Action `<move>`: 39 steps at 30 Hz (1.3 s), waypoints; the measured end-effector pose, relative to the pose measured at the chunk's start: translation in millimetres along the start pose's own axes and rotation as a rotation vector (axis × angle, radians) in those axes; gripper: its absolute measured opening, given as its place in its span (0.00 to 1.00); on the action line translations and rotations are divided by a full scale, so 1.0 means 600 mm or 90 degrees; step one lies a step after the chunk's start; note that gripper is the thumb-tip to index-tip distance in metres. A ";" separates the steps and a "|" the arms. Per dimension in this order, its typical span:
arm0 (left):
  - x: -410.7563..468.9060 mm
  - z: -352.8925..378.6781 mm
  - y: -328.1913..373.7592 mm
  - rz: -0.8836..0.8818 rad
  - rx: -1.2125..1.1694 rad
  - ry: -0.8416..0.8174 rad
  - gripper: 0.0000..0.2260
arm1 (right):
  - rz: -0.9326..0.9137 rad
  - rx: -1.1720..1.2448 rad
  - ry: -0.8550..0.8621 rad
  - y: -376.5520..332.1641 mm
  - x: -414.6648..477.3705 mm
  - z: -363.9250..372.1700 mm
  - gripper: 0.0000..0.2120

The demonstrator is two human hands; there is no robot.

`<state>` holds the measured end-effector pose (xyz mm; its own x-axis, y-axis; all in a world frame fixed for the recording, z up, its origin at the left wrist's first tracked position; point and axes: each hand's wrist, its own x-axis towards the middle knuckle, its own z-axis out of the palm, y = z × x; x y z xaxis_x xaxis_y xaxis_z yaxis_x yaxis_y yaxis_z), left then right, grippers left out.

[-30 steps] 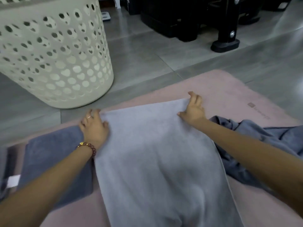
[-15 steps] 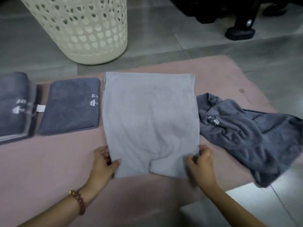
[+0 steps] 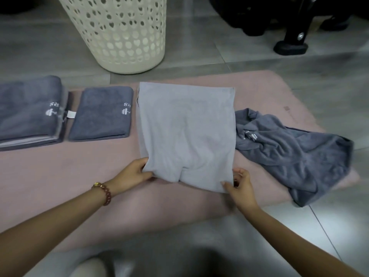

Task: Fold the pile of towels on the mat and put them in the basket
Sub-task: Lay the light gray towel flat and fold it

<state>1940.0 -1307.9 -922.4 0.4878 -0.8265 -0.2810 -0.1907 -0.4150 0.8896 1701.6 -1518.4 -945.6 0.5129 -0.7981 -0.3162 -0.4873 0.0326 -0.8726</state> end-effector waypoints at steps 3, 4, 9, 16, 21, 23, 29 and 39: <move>0.014 -0.004 0.002 -0.042 -0.035 -0.052 0.14 | 0.013 -0.013 0.019 0.000 0.001 -0.016 0.14; 0.015 -0.005 0.003 -0.046 -0.019 -0.082 0.16 | 0.005 -0.011 0.023 0.000 0.002 -0.020 0.12; 0.020 0.010 -0.009 0.050 0.142 -0.194 0.23 | -0.025 -0.025 -0.019 0.000 0.004 -0.021 0.08; 0.056 0.024 -0.008 0.090 0.239 -0.047 0.16 | 0.016 -0.134 -0.096 0.002 0.009 -0.015 0.08; 0.053 0.021 -0.022 0.092 0.227 -0.049 0.15 | 0.021 -0.228 -0.141 -0.001 0.010 -0.020 0.10; 0.043 0.011 -0.026 0.081 0.231 0.021 0.14 | 0.005 -0.243 -0.154 -0.006 0.007 -0.022 0.11; -0.026 -0.037 -0.032 0.082 0.051 0.234 0.15 | -0.083 -0.127 0.046 0.008 -0.020 -0.036 0.16; -0.103 -0.068 -0.087 -0.033 -0.041 0.501 0.08 | -0.104 -0.124 0.114 0.024 -0.023 -0.027 0.24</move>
<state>1954.4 -1219.5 -936.8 0.9585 -0.2851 -0.0060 -0.1142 -0.4029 0.9081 1676.0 -1516.9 -947.6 0.4716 -0.8770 -0.0917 -0.5441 -0.2076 -0.8129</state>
